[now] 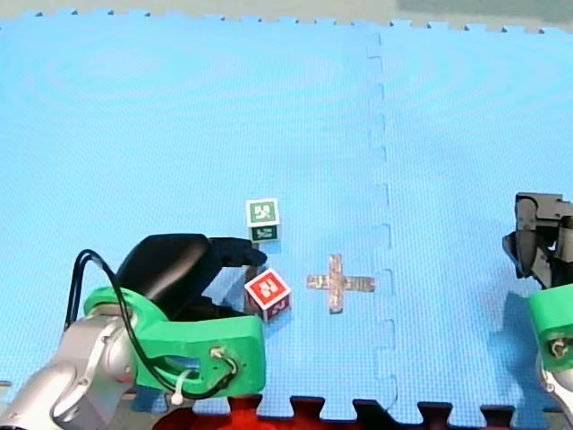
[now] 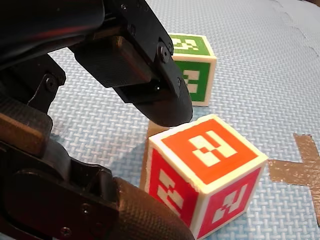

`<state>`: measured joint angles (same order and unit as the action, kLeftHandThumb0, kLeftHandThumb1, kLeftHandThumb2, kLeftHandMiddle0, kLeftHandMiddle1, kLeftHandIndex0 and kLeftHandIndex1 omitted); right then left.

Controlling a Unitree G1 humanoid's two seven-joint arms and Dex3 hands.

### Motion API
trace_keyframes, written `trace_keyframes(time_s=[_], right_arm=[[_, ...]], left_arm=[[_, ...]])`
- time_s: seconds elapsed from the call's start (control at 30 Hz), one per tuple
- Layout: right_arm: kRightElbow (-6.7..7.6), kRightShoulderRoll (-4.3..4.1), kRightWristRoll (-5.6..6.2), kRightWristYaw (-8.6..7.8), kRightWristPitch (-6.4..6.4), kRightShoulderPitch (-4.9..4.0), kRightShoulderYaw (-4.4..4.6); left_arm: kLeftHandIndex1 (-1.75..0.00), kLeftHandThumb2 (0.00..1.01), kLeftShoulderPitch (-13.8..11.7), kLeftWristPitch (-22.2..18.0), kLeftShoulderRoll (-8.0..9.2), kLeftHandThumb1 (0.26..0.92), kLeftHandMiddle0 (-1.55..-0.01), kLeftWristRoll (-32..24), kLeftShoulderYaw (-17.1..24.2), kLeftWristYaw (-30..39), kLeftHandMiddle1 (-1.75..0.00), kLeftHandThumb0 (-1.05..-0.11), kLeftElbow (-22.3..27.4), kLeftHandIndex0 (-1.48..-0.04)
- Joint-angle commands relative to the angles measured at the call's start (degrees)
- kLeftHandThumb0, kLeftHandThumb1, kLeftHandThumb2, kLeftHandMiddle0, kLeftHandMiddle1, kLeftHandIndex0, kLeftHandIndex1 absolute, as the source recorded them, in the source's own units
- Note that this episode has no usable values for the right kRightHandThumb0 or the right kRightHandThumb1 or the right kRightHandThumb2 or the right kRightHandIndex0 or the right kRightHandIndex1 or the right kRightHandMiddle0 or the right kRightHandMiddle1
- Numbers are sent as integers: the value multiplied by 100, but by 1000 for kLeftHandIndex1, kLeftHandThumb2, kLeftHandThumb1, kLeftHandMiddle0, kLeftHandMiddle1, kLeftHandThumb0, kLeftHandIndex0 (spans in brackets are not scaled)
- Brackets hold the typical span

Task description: Stack cube left

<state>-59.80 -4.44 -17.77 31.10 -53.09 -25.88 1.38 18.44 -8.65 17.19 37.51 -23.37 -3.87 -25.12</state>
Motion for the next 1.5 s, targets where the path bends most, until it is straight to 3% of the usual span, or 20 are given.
trace_keyframes(time_s=[0.0, 0.17, 0.73, 0.8, 0.83, 0.87, 0.9, 0.93, 0.97, 1.0, 1.07, 1.17, 1.47], right_arm=[[1, -11, -4, 44, 16, -26, -8], [-28, -10, -13, 85, 22, -46, -5], [4, 1, -46, 172, 42, -20, 20], [1, -7, -40, 170, 38, -17, 17], [-5, -12, -35, 168, 35, -17, 13], [-10, -16, -31, 166, 32, -17, 10], [-15, -21, -25, 163, 29, -20, 6], [-22, -26, -19, 158, 24, -22, 2], [-29, -31, -13, 154, 19, -25, -3], [-36, -36, -9, 151, 13, -25, -7], [-46, -44, -1, 146, 4, -29, -13], [-53, -57, 6, 138, -16, -28, -19], [-49, -64, -3, 151, -46, -22, -24]], left_arm=[[-122, 1, 35, -12, 4, 833, -870, 2, -35, 72, -1746, -957, 43, -819], [-69, 0, 56, 230, -114, 804, -892, -99, -43, 438, -1746, -864, 292, -800], [-28, 0, 47, 445, -184, 775, -919, -154, -116, 882, -1746, -790, 542, -791], [-164, 2, 7, 478, -222, 773, -910, -71, -115, 710, -1746, -550, 573, -1057], [-519, 2, -20, 498, -240, 792, -911, -1, -121, 589, -1746, -415, 603, -1047], [-978, 4, -40, 508, -249, 814, -915, 55, -130, 494, -1746, -327, 624, -950], [-1164, 4, -56, 465, -242, 822, -917, 78, -129, 410, -1746, -297, 632, -905], [-1233, 5, -72, 364, -220, 833, -918, 75, -121, 311, -1746, -323, 597, -878], [-1059, 3, -89, 256, -192, 838, -918, 69, -114, 217, -1746, -344, 551, -908], [-740, 2, -94, 169, -173, 837, -917, 63, -110, 145, -1746, -374, 502, -1002], [-410, 0, -84, 82, -160, 836, -893, 73, -117, 63, -1746, -399, 431, -1098], [-250, 0, -56, 41, -140, 836, -869, 158, -163, -2, -1746, -426, 401, -1150], [-173, 1, -53, 58, -152, 839, -873, 273, -194, -72, -1746, -457, 421, -1169]])
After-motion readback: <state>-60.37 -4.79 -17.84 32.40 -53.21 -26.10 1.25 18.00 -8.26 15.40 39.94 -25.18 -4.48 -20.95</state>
